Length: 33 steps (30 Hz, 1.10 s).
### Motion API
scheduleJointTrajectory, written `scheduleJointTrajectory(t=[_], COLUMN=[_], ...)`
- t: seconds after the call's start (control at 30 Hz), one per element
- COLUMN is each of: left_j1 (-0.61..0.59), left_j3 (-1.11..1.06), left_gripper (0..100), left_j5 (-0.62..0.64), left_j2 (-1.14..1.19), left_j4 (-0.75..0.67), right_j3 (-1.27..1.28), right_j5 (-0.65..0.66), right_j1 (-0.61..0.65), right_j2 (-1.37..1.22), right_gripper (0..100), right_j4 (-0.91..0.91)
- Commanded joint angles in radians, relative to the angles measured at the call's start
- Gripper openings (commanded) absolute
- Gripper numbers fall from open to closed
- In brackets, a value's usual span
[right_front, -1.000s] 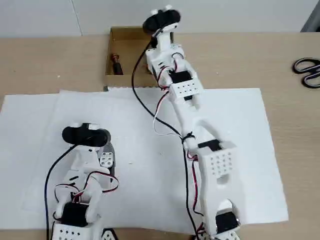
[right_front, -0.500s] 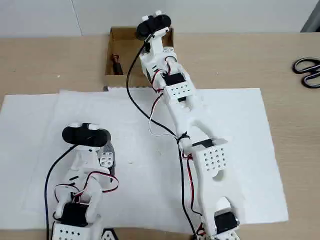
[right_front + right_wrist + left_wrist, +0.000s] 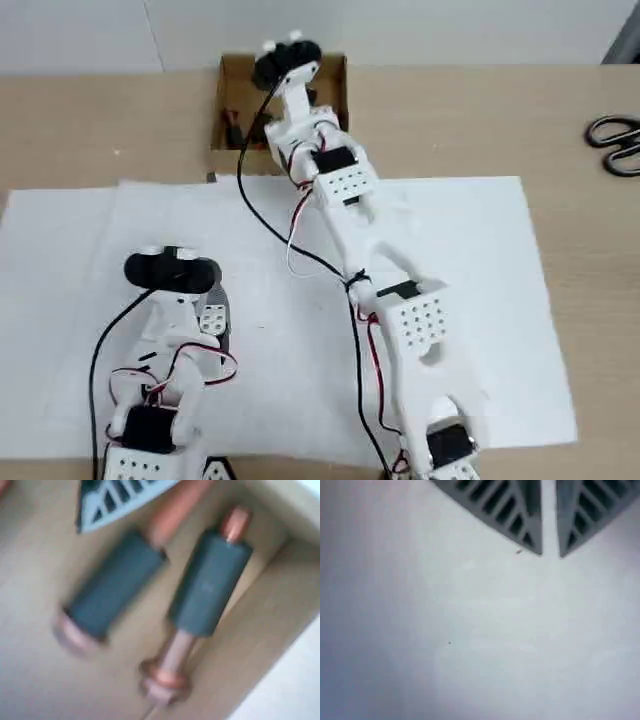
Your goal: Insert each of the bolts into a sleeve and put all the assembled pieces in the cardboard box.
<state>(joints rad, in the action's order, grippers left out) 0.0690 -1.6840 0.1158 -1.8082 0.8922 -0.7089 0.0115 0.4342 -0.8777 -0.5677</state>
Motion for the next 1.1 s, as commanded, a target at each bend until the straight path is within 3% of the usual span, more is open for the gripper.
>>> scheduleJointTrajectory(t=[0.0, 0.27, 0.47, 1.07], left_j1=[0.009, 0.009, 0.009, 0.009], left_j3=[0.004, 0.004, 0.004, 0.004], left_gripper=[1, 1, 1, 1], left_j5=[0.000, 0.000, 0.000, 0.000], left_j2=[-0.009, -0.009, -0.009, -0.009], left_j4=[0.003, 0.003, 0.003, 0.003], right_j3=[-0.054, -0.054, -0.054, -0.049], right_j5=[0.011, 0.012, 0.011, 0.006], right_j1=[0.001, -0.002, -0.004, -0.076], right_j2=[0.090, 0.179, 0.286, 0.613], right_gripper=[19.4, 18.5, 0.2, 0.5], right_j4=[-0.051, -0.154, -0.294, -0.638])
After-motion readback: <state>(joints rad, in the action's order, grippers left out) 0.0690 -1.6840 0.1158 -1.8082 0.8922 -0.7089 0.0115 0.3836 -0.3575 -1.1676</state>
